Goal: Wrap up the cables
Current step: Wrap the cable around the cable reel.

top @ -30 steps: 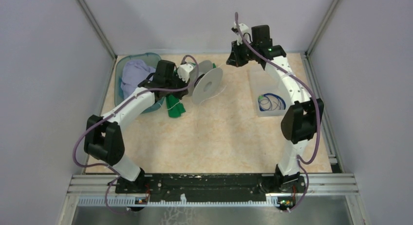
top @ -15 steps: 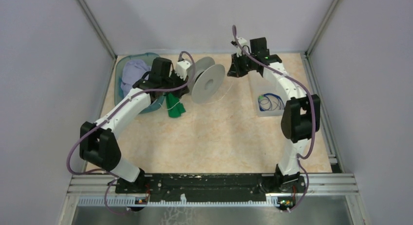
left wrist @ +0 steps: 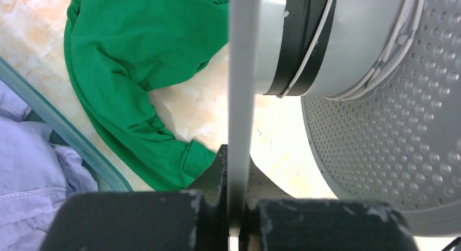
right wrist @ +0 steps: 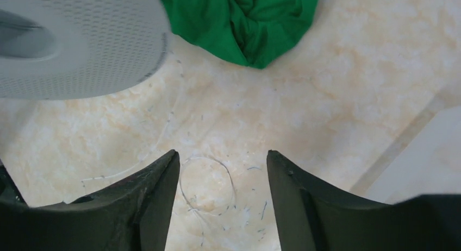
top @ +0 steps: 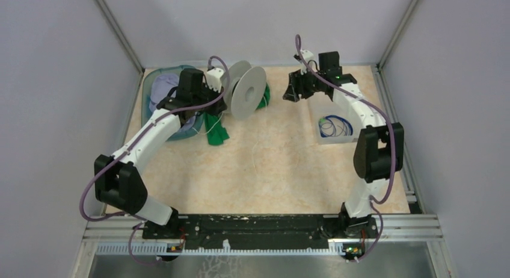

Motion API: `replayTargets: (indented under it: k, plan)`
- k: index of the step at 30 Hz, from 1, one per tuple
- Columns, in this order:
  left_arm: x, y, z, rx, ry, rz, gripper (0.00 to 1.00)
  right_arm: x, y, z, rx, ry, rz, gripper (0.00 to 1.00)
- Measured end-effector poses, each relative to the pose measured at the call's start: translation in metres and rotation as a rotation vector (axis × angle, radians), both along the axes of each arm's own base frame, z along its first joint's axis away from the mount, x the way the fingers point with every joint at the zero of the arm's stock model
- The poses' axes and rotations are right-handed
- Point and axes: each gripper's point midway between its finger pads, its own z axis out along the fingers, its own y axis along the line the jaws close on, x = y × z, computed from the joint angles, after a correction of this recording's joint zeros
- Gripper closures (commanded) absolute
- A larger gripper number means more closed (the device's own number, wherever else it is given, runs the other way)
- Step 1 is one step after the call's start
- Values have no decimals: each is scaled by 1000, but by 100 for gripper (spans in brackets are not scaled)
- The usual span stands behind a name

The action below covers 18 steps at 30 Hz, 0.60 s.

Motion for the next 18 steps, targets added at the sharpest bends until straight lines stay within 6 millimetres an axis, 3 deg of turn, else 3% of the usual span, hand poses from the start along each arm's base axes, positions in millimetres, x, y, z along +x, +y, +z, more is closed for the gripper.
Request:
replayTargets:
  k: [6,14,18]
  plan:
    - [2,-3,-3,-32,26,29,100,-22,18,48,98,-100,93,23]
    - [3,-7,-34,-23,116,32,100,-58,70,73,149,-152,259,21]
    - [-1,-11,-35,-53,148,35,100,-78,103,79,218,-156,348,19]
